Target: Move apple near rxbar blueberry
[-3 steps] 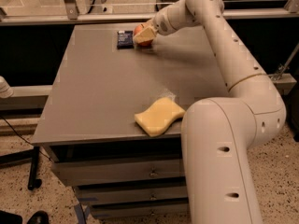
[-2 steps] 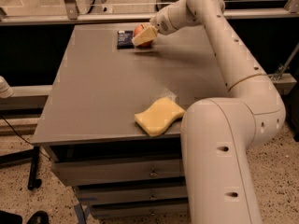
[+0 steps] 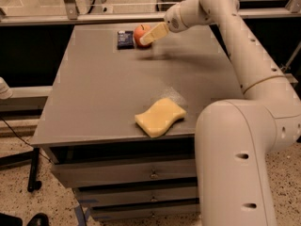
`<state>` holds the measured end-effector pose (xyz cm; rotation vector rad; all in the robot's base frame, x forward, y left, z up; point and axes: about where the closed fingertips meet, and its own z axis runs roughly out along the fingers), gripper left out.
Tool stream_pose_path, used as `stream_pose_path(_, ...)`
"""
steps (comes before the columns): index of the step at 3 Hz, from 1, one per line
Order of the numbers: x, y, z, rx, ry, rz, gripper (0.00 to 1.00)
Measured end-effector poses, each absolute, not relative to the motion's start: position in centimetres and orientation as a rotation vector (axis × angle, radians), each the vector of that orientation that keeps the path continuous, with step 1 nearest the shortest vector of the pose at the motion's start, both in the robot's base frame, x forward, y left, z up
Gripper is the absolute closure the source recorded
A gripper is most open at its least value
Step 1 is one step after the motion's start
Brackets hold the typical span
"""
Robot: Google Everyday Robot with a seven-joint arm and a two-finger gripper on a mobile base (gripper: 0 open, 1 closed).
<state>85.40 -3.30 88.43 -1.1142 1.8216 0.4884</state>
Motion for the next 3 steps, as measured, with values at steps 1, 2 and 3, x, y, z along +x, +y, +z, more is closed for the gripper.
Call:
stream_pose_path(1, 83.1, -8.1, 91.7, -1.048, 1.752, 0.497, 0.0)
stream_pose_path(2, 79.5, -14.9, 94.9, -0.978, 1.663, 0.483, 0.0)
stream_pose_path(3, 78.5, -18.3, 94.8, -0.944, 1.671, 0.46, 0.0)
